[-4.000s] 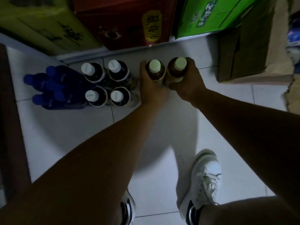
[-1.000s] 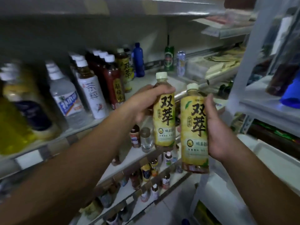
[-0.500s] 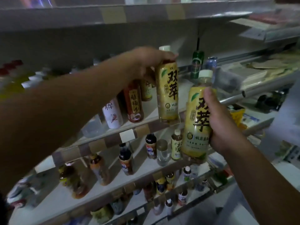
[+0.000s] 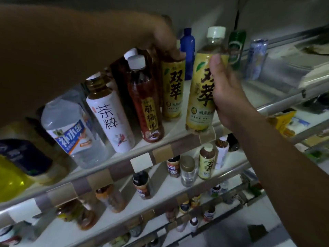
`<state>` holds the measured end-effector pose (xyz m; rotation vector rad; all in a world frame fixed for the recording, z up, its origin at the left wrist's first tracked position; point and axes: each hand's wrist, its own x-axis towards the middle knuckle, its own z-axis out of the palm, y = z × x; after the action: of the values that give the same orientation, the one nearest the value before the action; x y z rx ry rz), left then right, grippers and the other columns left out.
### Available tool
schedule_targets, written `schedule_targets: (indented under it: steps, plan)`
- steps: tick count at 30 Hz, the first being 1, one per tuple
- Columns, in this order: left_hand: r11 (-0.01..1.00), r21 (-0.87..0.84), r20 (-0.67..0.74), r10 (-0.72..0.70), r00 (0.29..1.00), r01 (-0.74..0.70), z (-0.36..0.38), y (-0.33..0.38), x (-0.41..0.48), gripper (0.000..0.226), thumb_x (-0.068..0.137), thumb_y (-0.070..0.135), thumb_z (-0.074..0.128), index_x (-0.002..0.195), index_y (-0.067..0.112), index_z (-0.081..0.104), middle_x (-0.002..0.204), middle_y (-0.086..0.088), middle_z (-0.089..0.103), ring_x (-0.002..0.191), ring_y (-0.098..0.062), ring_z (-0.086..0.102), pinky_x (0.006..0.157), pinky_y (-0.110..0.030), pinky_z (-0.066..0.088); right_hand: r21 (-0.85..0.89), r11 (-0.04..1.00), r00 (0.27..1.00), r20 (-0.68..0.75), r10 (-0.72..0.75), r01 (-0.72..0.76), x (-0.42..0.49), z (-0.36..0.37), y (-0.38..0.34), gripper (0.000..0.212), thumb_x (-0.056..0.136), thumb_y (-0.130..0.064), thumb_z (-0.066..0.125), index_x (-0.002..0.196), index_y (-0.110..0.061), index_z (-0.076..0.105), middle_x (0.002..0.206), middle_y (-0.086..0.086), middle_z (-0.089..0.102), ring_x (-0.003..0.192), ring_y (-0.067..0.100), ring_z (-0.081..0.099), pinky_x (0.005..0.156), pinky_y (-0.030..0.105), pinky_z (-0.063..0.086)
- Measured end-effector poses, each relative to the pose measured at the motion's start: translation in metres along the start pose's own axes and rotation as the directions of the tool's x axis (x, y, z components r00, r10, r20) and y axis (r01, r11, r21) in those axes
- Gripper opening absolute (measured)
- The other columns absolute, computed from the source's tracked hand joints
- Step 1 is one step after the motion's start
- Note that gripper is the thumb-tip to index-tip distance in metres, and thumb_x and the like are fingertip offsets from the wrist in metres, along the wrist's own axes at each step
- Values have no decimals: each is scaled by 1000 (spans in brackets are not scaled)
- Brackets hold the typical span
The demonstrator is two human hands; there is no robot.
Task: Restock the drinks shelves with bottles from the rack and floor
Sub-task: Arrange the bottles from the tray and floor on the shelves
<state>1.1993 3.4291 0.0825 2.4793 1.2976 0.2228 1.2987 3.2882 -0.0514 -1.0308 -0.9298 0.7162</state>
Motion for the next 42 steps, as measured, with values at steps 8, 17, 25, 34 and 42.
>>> schedule_targets:
  steps: [8, 17, 25, 34, 42]
  plan:
    - [999, 3, 18, 49, 999, -49, 2, -13, 23, 17, 86, 8, 71, 99, -1, 66, 82, -12, 67, 60, -16, 67, 49, -25, 56, -78, 992, 989, 119, -93, 103, 37, 18, 37, 41, 85, -59, 59, 113, -29, 62, 107, -5, 75, 101, 10, 71, 82, 31, 59]
    - [999, -9, 12, 52, 999, -52, 4, -24, 39, 17, 86, 3, 67, 103, 1, 68, 99, -21, 69, 74, -23, 66, 63, -31, 60, -57, 961, 954, 150, -261, 272, 36, 26, 73, 66, 80, -53, 75, 135, -28, 50, 122, -5, 66, 112, 13, 66, 89, 25, 55]
    - [987, -153, -9, 41, 999, -42, -26, -23, 30, 22, 89, 6, 65, 96, 27, 69, 99, -4, 74, 73, -12, 72, 59, -25, 57, -255, 940, 964, 194, -181, 228, 32, 14, 97, 77, 68, -16, 85, 112, -60, 40, 120, -3, 53, 104, -3, 59, 78, 9, 49]
    - [991, -131, -83, -14, 996, 3, -33, -14, 29, 17, 94, 16, 63, 103, 29, 65, 98, 3, 70, 81, -17, 69, 58, -28, 55, -241, 962, 969, 238, -69, 128, 38, 5, 104, 79, 65, -31, 77, 115, -70, 30, 108, -23, 61, 99, -2, 63, 82, 25, 52]
    - [998, 31, 110, 56, 992, -60, -9, -8, 22, 39, 90, 2, 62, 122, 24, 60, 111, -6, 65, 85, -16, 67, 72, -31, 59, -271, 958, 963, 268, -18, 93, 44, 2, 104, 79, 64, -34, 76, 120, -66, 29, 105, -26, 61, 96, -3, 64, 81, 29, 54]
